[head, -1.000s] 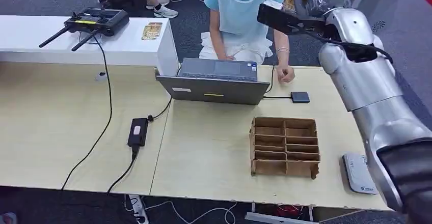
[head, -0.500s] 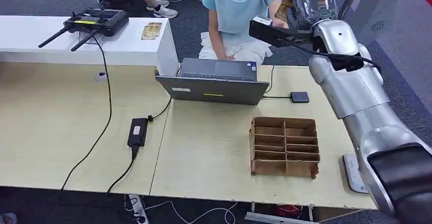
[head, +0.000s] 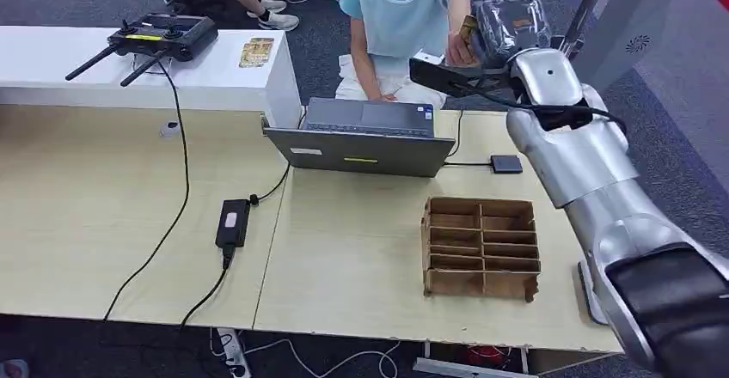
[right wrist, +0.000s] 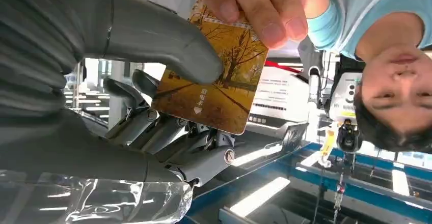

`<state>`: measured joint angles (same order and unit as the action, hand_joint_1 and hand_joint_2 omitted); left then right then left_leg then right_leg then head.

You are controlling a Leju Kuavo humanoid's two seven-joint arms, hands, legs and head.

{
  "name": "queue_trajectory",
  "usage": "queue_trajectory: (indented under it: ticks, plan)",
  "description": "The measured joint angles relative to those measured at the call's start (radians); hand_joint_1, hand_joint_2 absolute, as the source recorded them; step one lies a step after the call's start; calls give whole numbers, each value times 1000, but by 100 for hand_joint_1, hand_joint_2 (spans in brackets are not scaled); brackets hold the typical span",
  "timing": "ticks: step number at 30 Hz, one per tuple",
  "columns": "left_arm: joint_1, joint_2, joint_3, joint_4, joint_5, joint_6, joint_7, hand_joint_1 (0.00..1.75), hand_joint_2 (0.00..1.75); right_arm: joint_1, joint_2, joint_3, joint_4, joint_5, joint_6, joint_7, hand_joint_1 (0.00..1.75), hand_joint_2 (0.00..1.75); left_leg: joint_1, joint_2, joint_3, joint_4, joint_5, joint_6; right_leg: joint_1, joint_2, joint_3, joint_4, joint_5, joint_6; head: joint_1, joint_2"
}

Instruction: Pass the card to the sensor for recognition and then transmit it.

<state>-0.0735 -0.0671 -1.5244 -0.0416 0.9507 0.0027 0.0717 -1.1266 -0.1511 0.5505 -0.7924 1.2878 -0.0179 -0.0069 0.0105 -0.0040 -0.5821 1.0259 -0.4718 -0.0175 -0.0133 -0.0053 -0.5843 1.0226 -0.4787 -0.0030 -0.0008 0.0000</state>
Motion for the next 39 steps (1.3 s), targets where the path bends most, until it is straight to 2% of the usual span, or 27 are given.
queue_trajectory:
  ticks: [3,4,5,6,7,16,20,28,33,39]
  plan:
    - [0,0,0,0,-6,0,0,0,0,0,3,2,21,8,-6,1,171,175,0,0,0,0,0,0,0,0,0,0,0,0,0,0]
    - [0,0,0,0,-7,0,0,0,0,0,3,2,26,10,-10,1,159,175,0,0,0,0,0,0,0,0,0,0,0,0,0,0]
    - [0,1,0,0,-7,0,0,0,0,0,3,3,32,14,-15,0,108,175,0,0,0,0,0,0,0,0,0,0,0,0,0,0]
    - [0,1,0,0,-8,0,0,0,0,0,3,3,39,18,-18,0,31,175,0,0,0,0,0,0,0,0,0,0,0,0,0,0]
    - [0,2,0,0,-8,-1,0,0,0,0,3,3,44,19,-21,0,0,175,0,0,0,0,0,0,0,0,0,0,0,0,0,0]
    - [0,2,0,0,-9,-1,0,0,0,2,3,-3,69,33,-54,17,0,175,0,0,0,0,0,0,0,0,0,0,1,-1,0,0]
    - [0,2,0,0,-9,-1,0,0,0,28,3,-48,28,13,-82,28,0,175,0,0,0,0,0,0,0,0,0,0,1,-1,0,0]
    - [1,1,0,0,-6,0,0,0,0,98,0,-183,-110,-54,-121,26,0,175,0,0,0,0,0,0,0,0,-1,0,1,-1,0,0]
    - [2,-6,0,0,0,8,0,0,0,220,11,-358,-323,-124,-231,40,0,175,0,-3,-1,0,0,0,0,-3,0,0,0,-1,0,0]
    - [2,-10,0,0,1,9,2,0,0,295,21,-473,-466,-145,-232,40,0,175,0,-2,-1,0,0,0,0,-2,-1,0,0,-1,0,0]
